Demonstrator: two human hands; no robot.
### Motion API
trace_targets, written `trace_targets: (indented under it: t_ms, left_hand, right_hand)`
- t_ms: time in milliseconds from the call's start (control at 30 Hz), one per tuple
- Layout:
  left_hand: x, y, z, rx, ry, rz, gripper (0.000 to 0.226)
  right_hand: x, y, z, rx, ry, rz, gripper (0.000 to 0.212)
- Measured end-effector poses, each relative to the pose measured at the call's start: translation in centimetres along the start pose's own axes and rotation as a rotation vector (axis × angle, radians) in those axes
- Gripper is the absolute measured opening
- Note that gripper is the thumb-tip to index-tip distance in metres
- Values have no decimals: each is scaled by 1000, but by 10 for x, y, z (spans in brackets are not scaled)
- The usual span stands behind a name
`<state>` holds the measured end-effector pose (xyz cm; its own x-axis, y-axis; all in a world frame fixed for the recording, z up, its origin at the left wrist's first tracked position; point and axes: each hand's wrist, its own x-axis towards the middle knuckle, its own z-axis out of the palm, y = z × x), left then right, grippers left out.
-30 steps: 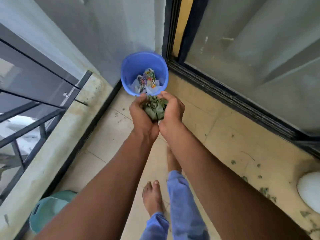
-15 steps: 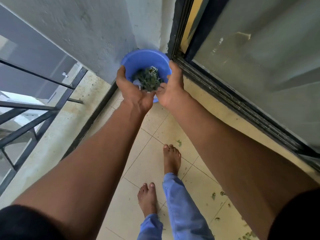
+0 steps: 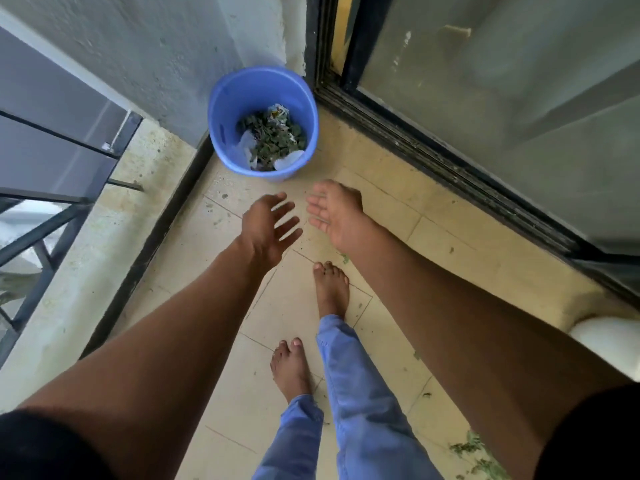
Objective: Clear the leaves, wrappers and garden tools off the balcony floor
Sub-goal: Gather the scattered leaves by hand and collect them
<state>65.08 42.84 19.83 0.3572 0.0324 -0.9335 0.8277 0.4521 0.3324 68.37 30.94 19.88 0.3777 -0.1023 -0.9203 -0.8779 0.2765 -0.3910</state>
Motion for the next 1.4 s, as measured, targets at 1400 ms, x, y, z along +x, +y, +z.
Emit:
trace_targets:
  t_ms: [1400]
  left_hand:
    - [114,-598,30,1562,-240,-127,20]
  right_hand:
    - [118,541,-479,-847,468,-390,28]
